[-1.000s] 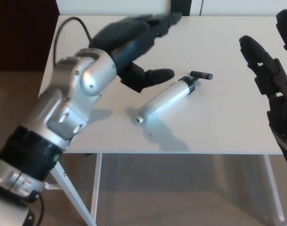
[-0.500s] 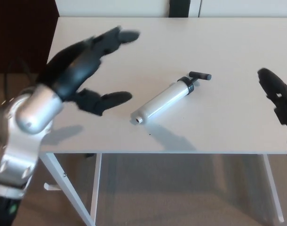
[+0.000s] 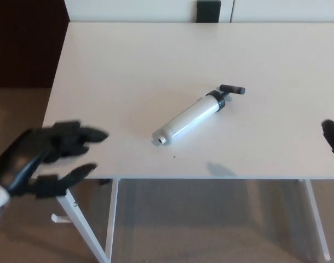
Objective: The robot walks towards a desk on which an air pump is kept in the middle. It lifts it up and holds it with its left hand and uses its right hand to compress it by pushing its handle inwards.
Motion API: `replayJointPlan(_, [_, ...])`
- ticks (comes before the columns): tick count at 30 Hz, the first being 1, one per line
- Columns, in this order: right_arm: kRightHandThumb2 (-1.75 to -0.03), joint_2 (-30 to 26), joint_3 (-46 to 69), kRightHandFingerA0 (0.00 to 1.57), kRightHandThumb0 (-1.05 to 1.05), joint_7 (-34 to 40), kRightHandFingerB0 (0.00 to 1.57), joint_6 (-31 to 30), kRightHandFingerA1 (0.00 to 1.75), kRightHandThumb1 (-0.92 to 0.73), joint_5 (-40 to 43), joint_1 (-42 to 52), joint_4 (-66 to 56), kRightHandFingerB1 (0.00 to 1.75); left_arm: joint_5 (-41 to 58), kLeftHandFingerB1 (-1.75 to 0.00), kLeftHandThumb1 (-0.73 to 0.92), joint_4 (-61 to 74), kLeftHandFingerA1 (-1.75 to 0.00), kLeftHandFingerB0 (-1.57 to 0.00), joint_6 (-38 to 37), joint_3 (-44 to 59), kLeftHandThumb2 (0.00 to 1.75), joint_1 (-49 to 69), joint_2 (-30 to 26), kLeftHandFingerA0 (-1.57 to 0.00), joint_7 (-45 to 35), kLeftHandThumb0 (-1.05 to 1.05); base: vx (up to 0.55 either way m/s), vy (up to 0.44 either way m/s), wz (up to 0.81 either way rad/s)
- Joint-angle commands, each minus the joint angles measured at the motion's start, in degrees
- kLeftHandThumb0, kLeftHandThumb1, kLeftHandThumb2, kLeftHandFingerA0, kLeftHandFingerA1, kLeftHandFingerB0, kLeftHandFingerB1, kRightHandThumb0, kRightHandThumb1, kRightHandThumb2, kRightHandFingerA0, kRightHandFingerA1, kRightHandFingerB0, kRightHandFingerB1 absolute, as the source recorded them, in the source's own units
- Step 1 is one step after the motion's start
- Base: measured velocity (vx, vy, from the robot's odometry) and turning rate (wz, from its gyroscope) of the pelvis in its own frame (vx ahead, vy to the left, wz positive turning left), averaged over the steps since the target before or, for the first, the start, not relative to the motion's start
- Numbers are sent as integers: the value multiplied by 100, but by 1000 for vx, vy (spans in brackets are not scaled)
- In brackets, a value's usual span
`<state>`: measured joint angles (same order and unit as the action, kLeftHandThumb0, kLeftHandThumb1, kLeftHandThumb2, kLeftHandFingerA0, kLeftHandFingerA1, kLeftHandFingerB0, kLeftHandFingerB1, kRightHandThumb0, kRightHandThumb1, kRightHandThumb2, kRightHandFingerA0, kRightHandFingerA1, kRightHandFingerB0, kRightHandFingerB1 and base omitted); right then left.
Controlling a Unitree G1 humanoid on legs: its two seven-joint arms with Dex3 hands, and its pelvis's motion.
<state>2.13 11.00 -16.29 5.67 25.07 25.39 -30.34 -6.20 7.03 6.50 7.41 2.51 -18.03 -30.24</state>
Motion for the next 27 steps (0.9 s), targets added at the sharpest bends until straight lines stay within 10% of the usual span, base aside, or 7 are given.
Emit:
replayJointPlan(1, [-68,-555,1309,30,-85,-2245,25,1724,32,-88,1763,2009,-1180,29,7877,-41,75,1819,-41,-57,391,4603,63,2829,-324,-43,-6190,-67,0,0,0])
replayJointPlan(27, [-68,-380,1320,30,-85,-2455,25,1836,32,-88,1938,2281,-1234,29,8261,-41,75,1868,-41,-57,509,4809,63,3002,-523,-43,-6226,-67,0,0,0])
